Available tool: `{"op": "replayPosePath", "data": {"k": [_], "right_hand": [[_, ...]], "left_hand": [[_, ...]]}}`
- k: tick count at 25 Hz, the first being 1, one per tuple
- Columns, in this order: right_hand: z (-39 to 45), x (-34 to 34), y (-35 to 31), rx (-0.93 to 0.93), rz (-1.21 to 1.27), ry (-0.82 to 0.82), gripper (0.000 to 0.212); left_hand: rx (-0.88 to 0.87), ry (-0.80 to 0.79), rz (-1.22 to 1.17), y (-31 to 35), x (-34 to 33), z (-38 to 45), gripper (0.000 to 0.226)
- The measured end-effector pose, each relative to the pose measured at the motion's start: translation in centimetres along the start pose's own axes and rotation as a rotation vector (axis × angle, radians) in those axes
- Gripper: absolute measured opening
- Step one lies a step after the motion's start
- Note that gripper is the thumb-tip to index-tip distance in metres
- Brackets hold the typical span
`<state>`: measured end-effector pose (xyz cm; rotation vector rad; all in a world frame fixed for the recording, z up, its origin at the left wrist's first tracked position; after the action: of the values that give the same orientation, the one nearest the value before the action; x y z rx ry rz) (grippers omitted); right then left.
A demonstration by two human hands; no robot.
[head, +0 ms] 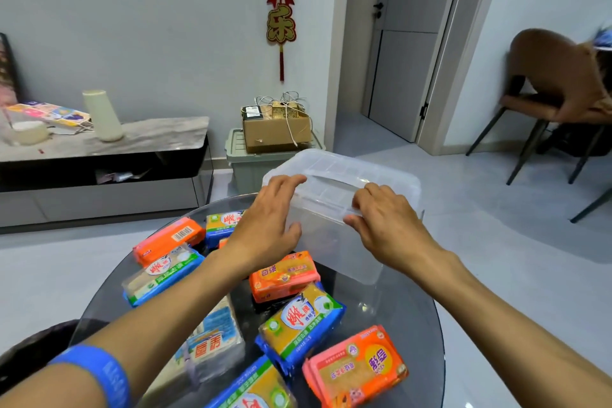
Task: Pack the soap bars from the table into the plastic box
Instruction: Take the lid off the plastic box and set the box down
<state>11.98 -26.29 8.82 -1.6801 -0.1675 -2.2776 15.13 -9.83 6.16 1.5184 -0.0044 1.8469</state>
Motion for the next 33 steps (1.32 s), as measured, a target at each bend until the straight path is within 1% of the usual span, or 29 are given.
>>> {"op": "replayPosePath", "data": {"k": [3,5,6,8,9,10,11,12,14,16,17,19,20,23,26,29,33], "right_hand": [[0.3,2.0,0.6,-0.016,0.054,0.097,0.024],[0.3,4.0,1.4,-0.047,0.089,0.193,0.022],[0.3,4.9,2.0,-0.068,0.095,0.233,0.023],[-0.2,6.1,3.0,-0.107,0.075,0.281,0.023],[-0.5,6.4,3.5,-0.118,0.062,0.295,0.023],[-1.1,6.6,4.1,-0.132,0.047,0.303,0.022],[-1.8,6.6,4.8,-0.147,0.036,0.311,0.022],[-2.6,6.6,5.7,-0.166,0.024,0.325,0.022],[-4.3,6.8,7.9,-0.226,0.009,0.365,0.022],[-5.8,7.4,10.4,-0.293,0.035,0.422,0.020],[-6.5,7.6,11.5,-0.318,0.056,0.447,0.019],[-7.4,7.5,13.3,-0.362,0.081,0.456,0.018],[-7.6,7.1,13.8,-0.380,0.088,0.444,0.018],[-7.6,4.2,13.2,-0.399,0.106,0.358,0.019],[-6.6,-0.9,9.7,-0.320,0.062,0.174,0.023],[-5.2,-6.5,5.1,-0.170,-0.056,0.005,0.029],[-3.9,-10.5,2.9,-0.109,-0.123,-0.104,0.032]], "left_hand": [[-0.006,0.134,-0.021,0.5,1.4,-0.6,0.075],[-0.064,0.182,0.115,1.7,1.6,0.1,0.072],[-0.097,0.133,0.228,2.4,0.9,0.8,0.069],[-0.107,-0.087,0.396,3.3,-2.0,2.4,0.064],[-0.078,-0.185,0.415,3.3,-3.5,3.0,0.057],[-0.043,-0.229,0.389,3.4,-4.5,3.6,0.046],[-0.011,-0.223,0.342,3.5,-5.1,4.1,0.032],[0.006,-0.183,0.314,3.4,-5.2,4.4,0.022],[0.008,-0.106,0.301,3.0,-4.7,4.7,0.015],[0.003,0.020,0.244,2.1,-2.5,5.0,0.009],[-0.001,0.091,0.203,1.8,-0.9,5.2,0.006],[-0.002,0.207,0.185,1.6,2.4,5.8,0.012],[0.009,0.249,0.225,1.6,4.0,6.1,0.016],[0.070,0.344,0.398,1.3,8.0,6.4,0.012],[0.048,0.364,0.385,0.7,10.0,5.6,0.013],[-0.067,0.286,0.382,1.3,9.7,4.6,0.012],[-0.204,0.154,0.400,2.1,8.2,4.3,0.011]]}}
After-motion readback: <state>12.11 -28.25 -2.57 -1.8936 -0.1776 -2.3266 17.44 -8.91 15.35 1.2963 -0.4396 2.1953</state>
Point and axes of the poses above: each hand's wrist, its own z-axis towards the middle knuckle, its own x-axis out of the back of the hand, y = z × x, the point moved 8 cm from there along z, towards the middle knuckle, and after that the axes turned 7 degrees about -y, right-handed, at the moved point
